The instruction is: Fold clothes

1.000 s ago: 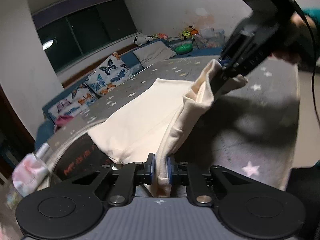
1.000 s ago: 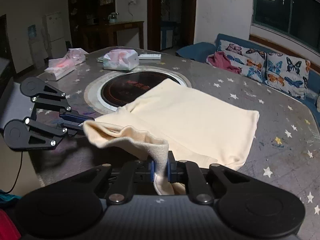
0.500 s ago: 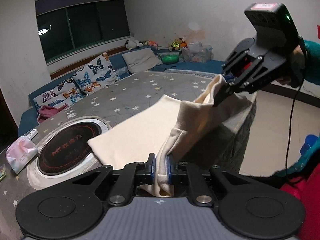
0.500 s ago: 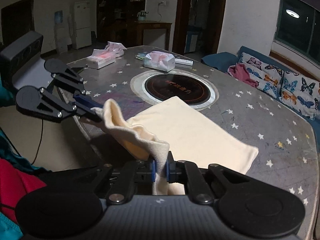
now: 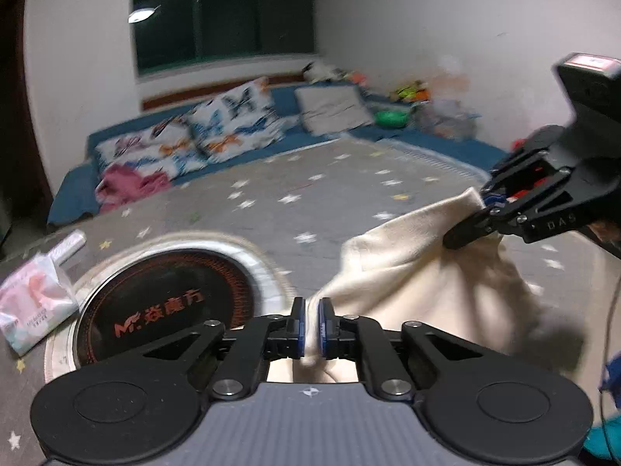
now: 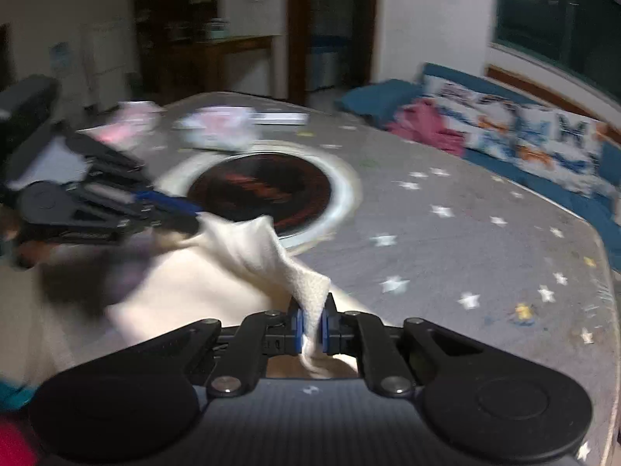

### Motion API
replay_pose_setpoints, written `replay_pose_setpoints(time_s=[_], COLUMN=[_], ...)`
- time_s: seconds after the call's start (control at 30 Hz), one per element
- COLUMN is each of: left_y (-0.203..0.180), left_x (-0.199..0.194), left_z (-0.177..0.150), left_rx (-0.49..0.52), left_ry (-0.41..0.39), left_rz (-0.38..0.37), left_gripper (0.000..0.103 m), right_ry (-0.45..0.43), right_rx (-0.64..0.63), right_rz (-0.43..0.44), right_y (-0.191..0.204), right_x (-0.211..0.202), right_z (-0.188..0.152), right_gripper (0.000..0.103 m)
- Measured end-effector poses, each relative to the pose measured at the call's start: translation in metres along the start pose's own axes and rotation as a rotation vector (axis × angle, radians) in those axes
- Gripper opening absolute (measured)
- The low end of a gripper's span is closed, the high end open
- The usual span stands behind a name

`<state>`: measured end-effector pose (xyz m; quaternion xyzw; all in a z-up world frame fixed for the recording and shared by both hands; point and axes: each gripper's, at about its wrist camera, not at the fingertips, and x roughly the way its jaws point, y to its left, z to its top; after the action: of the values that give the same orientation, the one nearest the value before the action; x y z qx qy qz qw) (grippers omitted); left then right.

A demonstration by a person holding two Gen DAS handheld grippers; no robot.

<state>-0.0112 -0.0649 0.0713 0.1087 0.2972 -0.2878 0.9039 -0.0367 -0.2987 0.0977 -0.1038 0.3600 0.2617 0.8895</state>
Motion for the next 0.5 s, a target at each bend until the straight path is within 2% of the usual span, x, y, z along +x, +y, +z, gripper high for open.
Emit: replay_pose_setpoints(time_s=[0.13, 0.2, 0.23, 0.33, 0.4, 0.47, 0.5], left_y=[0.020, 0.030, 0.035, 0.040, 0.036, 0.027, 0.022], left_x=[0.038, 0.042, 0.040, 0.027, 0.017, 0.017, 0.017], left_z=[-0.006, -0.012, -0.014, -0.017, -0.016, -0.016, -0.016], left_rx=[-0.097, -0.145, -0.167, -0.194, -0.187, -0.152, -0.133], left_ry=[0.064, 0.086, 0.086, 0.071, 0.055, 0.054, 0.054], left_rz=[0.068, 0.096, 0.089, 0.063, 0.038, 0.034, 0.034], left_gripper=[0.007, 0.007, 0.008, 0.010, 0.018, 0.041, 0.046], right_ry=[0.048, 0.040, 0.026, -0.006, -0.010, 0.000, 0.006], right_rx=[0.131, 0.180, 0.203, 0.248, 0.250, 0.231, 0.221], right_rz=[-0.023, -0.053, -0.071, -0.093, -0.087, -0.088, -0.089], right_y=[-0.026, -0.033, -0.036, -0.043, -0.046, -0.045, -0.045], right_x=[0.051, 0.061, 0.061, 0.054, 0.044, 0.038, 0.035], right_z=[-0.009, -0.016, -0.020, -0.027, -0.031, -0.033, -0.034], right_gripper=[0.012, 0.026, 0.039, 0.040, 0.040, 0.040, 0.040])
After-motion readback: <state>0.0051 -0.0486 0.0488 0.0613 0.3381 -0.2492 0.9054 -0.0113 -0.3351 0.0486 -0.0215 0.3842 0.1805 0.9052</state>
